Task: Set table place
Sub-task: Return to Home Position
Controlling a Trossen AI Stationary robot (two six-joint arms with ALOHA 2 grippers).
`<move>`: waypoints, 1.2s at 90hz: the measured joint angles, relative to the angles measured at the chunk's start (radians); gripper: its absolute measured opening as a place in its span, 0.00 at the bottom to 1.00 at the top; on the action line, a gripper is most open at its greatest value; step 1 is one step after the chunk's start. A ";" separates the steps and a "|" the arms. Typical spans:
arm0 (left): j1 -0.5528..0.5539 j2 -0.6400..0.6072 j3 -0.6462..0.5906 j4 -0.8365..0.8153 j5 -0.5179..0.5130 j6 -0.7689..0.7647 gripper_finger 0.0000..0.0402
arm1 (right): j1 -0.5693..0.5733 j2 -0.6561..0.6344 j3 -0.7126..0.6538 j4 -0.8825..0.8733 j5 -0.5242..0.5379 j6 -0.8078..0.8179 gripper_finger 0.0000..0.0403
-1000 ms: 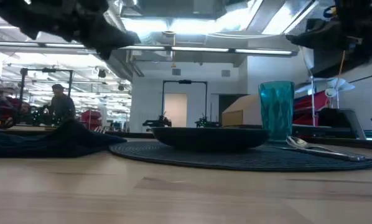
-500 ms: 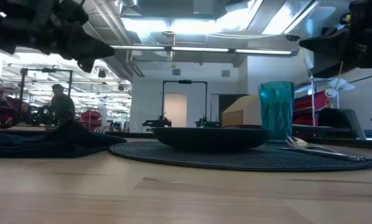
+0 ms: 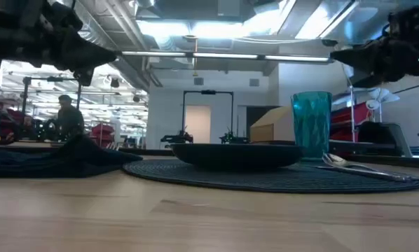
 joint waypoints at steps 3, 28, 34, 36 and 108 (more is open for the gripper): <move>0.001 -0.009 -0.009 0.004 -0.009 0.000 0.00 | 0.000 0.000 0.000 -0.002 0.006 0.000 0.00; 0.005 -0.046 -0.060 -0.066 -0.021 -0.047 0.00 | 0.000 0.044 0.000 -0.127 -0.008 0.029 0.00; 0.005 -0.047 -0.060 -0.081 -0.022 -0.046 0.00 | 0.000 0.074 0.000 -0.126 -0.014 0.029 0.00; 0.005 -0.049 -0.060 -0.085 -0.022 -0.045 0.00 | 0.000 0.087 0.000 -0.125 -0.015 0.029 0.00; 0.005 -0.108 -0.060 -0.121 -0.141 0.015 0.00 | 0.000 0.075 0.000 0.000 -0.046 0.000 0.00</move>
